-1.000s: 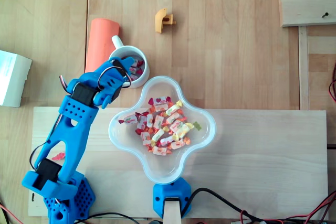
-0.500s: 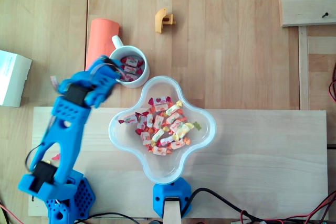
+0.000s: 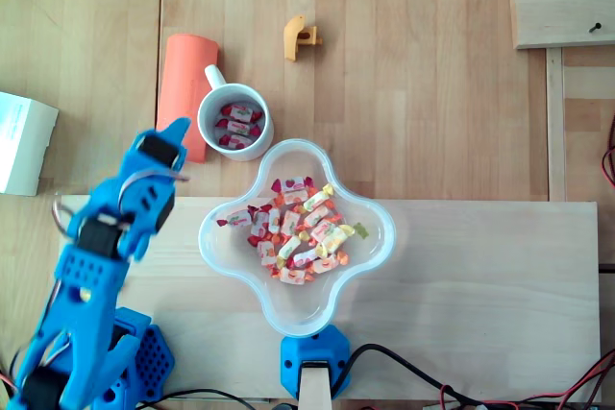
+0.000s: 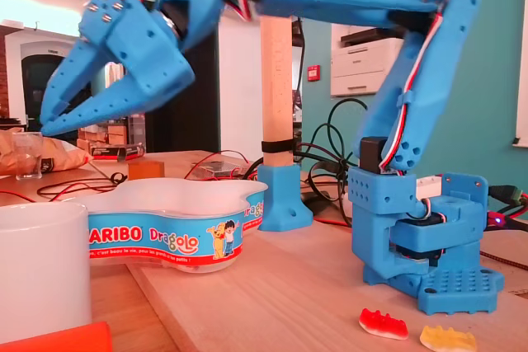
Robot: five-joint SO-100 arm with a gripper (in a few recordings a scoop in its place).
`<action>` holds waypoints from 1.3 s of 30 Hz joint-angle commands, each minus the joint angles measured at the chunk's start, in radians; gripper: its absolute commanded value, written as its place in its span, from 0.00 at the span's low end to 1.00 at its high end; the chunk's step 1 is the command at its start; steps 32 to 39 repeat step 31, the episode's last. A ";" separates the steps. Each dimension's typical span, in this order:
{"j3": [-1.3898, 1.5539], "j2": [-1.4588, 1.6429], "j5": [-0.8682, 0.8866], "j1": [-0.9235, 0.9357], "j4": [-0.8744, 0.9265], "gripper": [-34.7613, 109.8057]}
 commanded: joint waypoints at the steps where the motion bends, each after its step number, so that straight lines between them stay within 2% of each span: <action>1: 0.279 0.183 0.008 0.005 -0.302 0.25; 8: 0.699 0.377 0.002 -0.103 -0.828 0.25; 13: 0.798 0.385 -0.005 -0.127 -1.028 0.25; 39: 0.827 0.393 0.011 -0.138 -1.051 0.25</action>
